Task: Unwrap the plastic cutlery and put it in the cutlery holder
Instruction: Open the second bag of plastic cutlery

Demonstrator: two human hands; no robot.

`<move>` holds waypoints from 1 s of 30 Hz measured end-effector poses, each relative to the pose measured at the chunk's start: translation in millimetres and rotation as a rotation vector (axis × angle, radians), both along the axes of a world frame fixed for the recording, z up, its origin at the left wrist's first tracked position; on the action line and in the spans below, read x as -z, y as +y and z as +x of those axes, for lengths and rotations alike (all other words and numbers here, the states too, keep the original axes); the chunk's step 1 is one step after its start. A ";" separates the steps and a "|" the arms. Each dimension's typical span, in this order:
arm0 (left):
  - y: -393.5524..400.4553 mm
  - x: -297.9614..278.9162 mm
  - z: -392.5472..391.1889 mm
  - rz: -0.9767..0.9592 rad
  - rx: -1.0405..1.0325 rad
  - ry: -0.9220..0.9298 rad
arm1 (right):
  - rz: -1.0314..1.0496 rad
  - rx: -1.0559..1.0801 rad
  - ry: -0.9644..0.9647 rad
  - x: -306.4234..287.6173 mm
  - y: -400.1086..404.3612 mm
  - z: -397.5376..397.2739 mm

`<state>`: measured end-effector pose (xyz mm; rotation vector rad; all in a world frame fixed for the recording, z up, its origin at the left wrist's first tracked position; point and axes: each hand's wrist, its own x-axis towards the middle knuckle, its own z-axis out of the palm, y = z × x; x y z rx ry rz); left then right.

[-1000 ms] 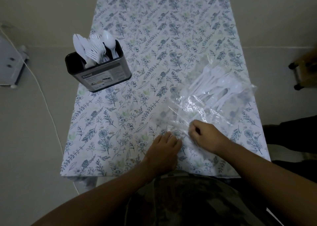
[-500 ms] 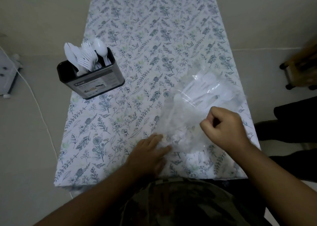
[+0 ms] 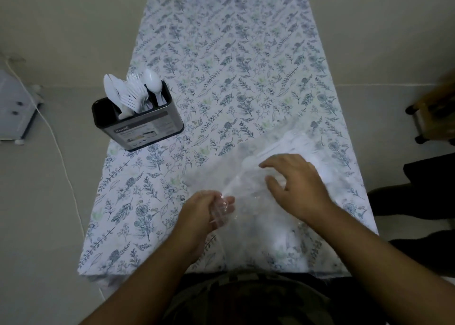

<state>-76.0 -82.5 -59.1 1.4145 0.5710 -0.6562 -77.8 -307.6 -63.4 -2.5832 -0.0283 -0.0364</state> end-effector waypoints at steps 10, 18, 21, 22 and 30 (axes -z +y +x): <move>34.4 -9.5 21.6 0.217 -0.175 -0.139 | -0.272 -0.111 0.356 57.9 -61.2 12.8; 31.6 2.0 14.9 0.927 0.195 -0.731 | -0.156 -0.029 -0.015 81.7 -62.0 6.0; 34.6 29.8 17.2 0.944 0.417 -0.609 | -0.111 -0.016 -0.089 79.6 -59.8 8.3; 35.9 39.3 17.1 0.937 0.450 -0.574 | -0.090 -0.006 -0.104 76.8 -58.8 9.3; 24.0 67.7 5.8 0.769 0.364 -0.553 | -0.027 -0.047 -0.361 5.0 -46.8 12.0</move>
